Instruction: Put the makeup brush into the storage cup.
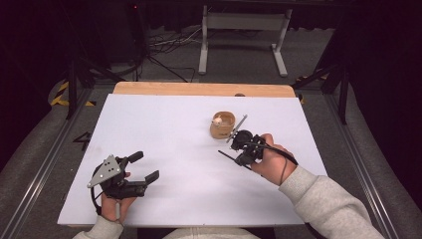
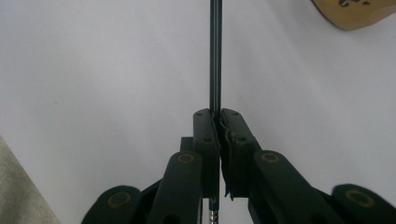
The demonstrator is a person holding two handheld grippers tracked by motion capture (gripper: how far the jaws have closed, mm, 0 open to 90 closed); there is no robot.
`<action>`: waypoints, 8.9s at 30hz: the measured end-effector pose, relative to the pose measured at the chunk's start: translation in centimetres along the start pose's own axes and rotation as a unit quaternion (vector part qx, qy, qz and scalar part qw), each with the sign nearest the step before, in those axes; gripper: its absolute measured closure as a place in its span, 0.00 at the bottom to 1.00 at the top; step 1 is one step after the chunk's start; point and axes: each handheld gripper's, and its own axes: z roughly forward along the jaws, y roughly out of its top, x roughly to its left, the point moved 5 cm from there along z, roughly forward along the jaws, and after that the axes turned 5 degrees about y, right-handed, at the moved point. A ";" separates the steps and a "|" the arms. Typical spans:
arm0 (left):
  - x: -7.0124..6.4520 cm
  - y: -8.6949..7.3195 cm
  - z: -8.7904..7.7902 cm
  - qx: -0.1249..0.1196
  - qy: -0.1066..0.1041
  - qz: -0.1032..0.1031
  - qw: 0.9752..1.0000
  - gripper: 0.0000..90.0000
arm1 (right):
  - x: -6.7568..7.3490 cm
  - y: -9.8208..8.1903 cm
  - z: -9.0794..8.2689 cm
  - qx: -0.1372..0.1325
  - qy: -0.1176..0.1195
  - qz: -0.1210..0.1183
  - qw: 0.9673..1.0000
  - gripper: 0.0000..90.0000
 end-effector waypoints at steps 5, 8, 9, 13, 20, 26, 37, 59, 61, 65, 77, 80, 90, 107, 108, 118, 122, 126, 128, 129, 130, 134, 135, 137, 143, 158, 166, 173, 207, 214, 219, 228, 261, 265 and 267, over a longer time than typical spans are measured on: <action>-0.1 0.0 0.0 0.001 -0.002 0.005 1.000 0.14 | 0.2 0.4 -1.2 -0.010 0.000 -0.012 1.000 0.95; -0.2 0.1 0.2 0.000 -0.008 0.009 1.000 0.15 | 0.4 0.6 -1.8 -0.017 0.003 -0.024 1.000 0.95; -0.2 0.1 0.2 0.001 -0.009 0.010 1.000 0.15 | 0.5 0.7 -2.0 -0.019 0.004 -0.027 0.999 0.95; -0.4 0.5 0.4 0.002 -0.020 0.019 1.000 0.15 | 1.3 1.2 -2.9 -0.034 0.008 -0.049 0.998 0.95; -0.5 1.3 1.0 0.004 -0.058 0.024 0.998 0.14 | 2.0 2.1 -3.8 -0.050 0.022 -0.085 0.995 0.95; -0.6 1.5 1.4 0.015 -0.096 0.042 0.994 0.13 | 2.8 2.8 -4.4 -0.060 0.033 -0.112 0.991 0.95; -0.6 3.1 2.0 0.037 -0.134 0.062 0.988 0.18 | 4.0 3.5 -4.8 -0.078 0.055 -0.145 0.985 0.95; -2.9 5.9 4.9 0.050 -0.214 0.098 0.970 0.21 | 5.7 4.8 -4.6 -0.071 0.071 -0.200 0.975 0.95; -3.1 5.9 5.1 0.055 -0.222 0.099 0.969 0.23 | 5.8 4.9 -4.5 -0.071 0.073 -0.206 0.973 0.95; -3.4 5.8 5.6 0.065 -0.240 0.102 0.963 0.26 | 6.0 4.9 -4.4 -0.064 0.077 -0.216 0.971 0.95; -4.4 5.7 6.4 0.090 -0.276 0.108 0.951 0.35 | 6.5 5.0 -4.3 -0.059 0.084 -0.237 0.966 0.95; -4.4 5.6 6.5 0.096 -0.283 0.111 0.948 0.39 | 6.7 5.1 -4.2 -0.056 0.086 -0.244 0.964 0.95; -4.5 5.3 6.7 0.105 -0.292 0.115 0.944 0.41 | 7.2 5.4 -4.0 -0.053 0.090 -0.258 0.960 0.95; -5.1 4.8 7.0 0.120 -0.306 0.124 0.936 0.66 | 7.6 5.7 -3.3 -0.043 0.094 -0.267 0.958 0.95; -5.1 4.8 7.0 0.120 -0.306 0.124 0.936 0.69 | 7.6 5.7 -3.2 -0.042 0.095 -0.268 0.958 0.95; -5.1 4.9 6.6 0.126 -0.314 0.131 0.932 0.86 | 8.1 5.9 -3.0 -0.041 0.103 -0.283 0.953 0.95; -5.2 4.7 6.6 0.131 -0.314 0.136 0.931 0.89 | 8.0 5.8 -2.9 -0.041 0.104 -0.285 0.952 0.95; -5.3 4.6 6.6 0.134 -0.314 0.141 0.929 0.92 | 7.9 5.8 -2.9 -0.043 0.106 -0.285 0.952 0.95; -5.4 4.6 6.6 0.135 -0.313 0.142 0.929 0.93 | 7.9 5.7 -2.8 -0.042 0.110 -0.284 0.951 0.95; -5.3 4.6 6.6 0.134 -0.313 0.141 0.929 0.93 | 7.9 5.7 -2.8 -0.042 0.110 -0.284 0.951 0.95; -5.3 4.6 6.6 0.134 -0.313 0.141 0.929 0.93 | 7.9 5.7 -2.8 -0.043 0.110 -0.284 0.951 0.95; -5.2 4.5 6.6 0.132 -0.313 0.140 0.930 0.94 | 7.9 5.7 -2.9 -0.046 0.110 -0.281 0.952 0.95; -5.2 4.5 6.6 0.132 -0.312 0.141 0.930 0.94 | 7.9 5.7 -2.9 -0.047 0.111 -0.283 0.952 0.95; -5.2 4.5 6.6 0.132 -0.309 0.145 0.931 0.94 | 7.9 5.7 -2.8 -0.047 0.112 -0.282 0.952 0.95; -5.0 4.6 6.5 0.131 -0.308 0.138 0.932 0.94 | 7.7 5.5 -3.0 -0.069 0.126 -0.268 0.953 0.84; -4.7 4.8 6.2 0.125 -0.305 0.133 0.935 0.94 | 5.7 2.5 -4.3 -0.131 0.116 -0.238 0.955 0.65; -4.4 5.0 5.8 0.125 -0.303 0.136 0.935 0.94 | 4.6 0.8 -3.8 -0.133 0.119 -0.218 0.959 0.65; -4.3 5.1 5.6 0.121 -0.304 0.138 0.935 0.94 | 4.0 0.1 -3.4 -0.137 0.119 -0.210 0.961 0.68; -4.0 5.0 5.5 0.106 -0.303 0.138 0.937 0.94 | 3.3 -0.9 -3.2 -0.144 0.128 -0.216 0.957 0.96; -4.0 4.8 5.6 0.110 -0.304 0.137 0.936 0.94 | 3.3 -1.0 -3.6 -0.144 0.122 -0.221 0.957 0.98; -4.1 4.7 5.7 0.111 -0.303 0.138 0.936 0.93 | 3.4 -1.0 -3.8 -0.136 0.123 -0.224 0.957 0.99; -4.1 4.8 5.8 0.126 -0.292 0.137 0.938 0.82 | 3.7 -0.8 -4.4 -0.118 0.110 -0.229 0.960 0.99; -6.0 8.4 9.3 0.364 -0.232 0.225 0.874 0.71 | 4.1 -0.1 -3.8 -0.045 0.084 -0.238 0.967 0.99; -6.3 8.4 9.7 0.385 -0.224 0.235 0.864 0.70 | 4.0 -0.1 -3.6 -0.042 0.084 -0.235 0.967 0.99; -6.4 8.3 9.9 0.396 -0.220 0.244 0.857 0.70 | 4.0 -0.1 -3.6 -0.042 0.084 -0.235 0.967 0.99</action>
